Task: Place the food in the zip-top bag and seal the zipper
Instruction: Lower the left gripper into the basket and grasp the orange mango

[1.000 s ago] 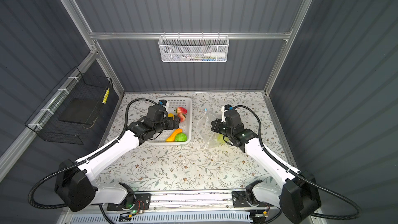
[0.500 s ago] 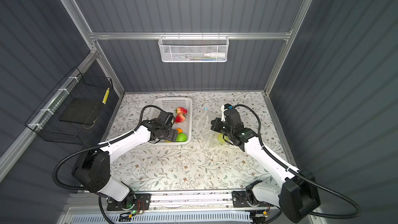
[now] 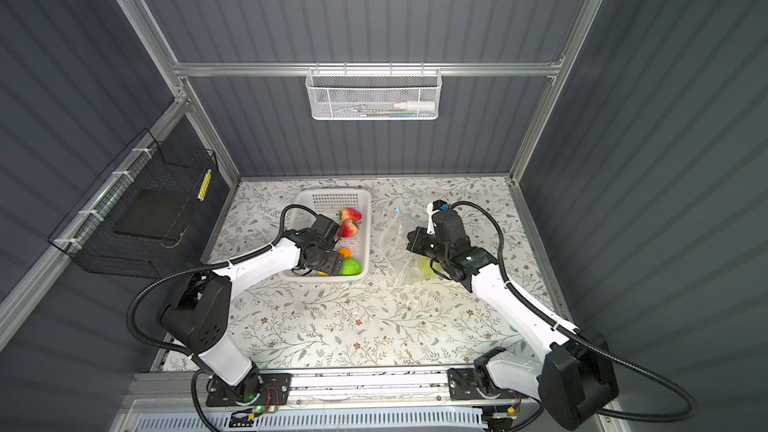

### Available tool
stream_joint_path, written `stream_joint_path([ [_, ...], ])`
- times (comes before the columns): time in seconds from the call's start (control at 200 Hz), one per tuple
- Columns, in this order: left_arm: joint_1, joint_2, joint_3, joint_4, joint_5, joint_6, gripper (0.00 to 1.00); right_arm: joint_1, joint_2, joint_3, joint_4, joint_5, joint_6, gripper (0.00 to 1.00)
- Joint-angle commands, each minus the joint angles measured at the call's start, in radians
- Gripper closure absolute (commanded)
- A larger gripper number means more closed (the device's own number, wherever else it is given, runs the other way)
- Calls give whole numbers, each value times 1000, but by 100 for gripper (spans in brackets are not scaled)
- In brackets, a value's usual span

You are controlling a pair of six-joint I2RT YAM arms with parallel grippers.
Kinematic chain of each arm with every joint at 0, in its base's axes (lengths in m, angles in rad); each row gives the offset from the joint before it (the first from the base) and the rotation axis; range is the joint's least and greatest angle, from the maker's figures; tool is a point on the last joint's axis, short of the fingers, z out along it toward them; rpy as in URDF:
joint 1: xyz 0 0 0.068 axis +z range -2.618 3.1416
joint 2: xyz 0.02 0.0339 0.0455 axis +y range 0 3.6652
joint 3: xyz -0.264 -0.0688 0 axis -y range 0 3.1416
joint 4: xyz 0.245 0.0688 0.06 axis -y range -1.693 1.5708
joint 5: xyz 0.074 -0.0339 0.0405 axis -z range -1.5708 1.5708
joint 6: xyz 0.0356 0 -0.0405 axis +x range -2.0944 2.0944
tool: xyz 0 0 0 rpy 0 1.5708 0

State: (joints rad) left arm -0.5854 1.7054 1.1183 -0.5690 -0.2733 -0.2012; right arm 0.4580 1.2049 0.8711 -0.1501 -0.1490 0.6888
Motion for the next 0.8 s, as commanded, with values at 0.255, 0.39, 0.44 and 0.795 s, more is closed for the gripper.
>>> stream_joint_path([
  [0.255,20,82,71,23,29,24,9,2,-30,-4,-23,31,-15,100],
  [0.39,30,100,66,44,54,25,13,2,-32,-7,-23,33,-15,100],
  [0.44,34,106,63,52,58,25,16,1,-30,-6,-22,32,-18,100],
  [0.795,45,125,54,73,78,23,43,1,-40,-14,-25,40,-20,100],
])
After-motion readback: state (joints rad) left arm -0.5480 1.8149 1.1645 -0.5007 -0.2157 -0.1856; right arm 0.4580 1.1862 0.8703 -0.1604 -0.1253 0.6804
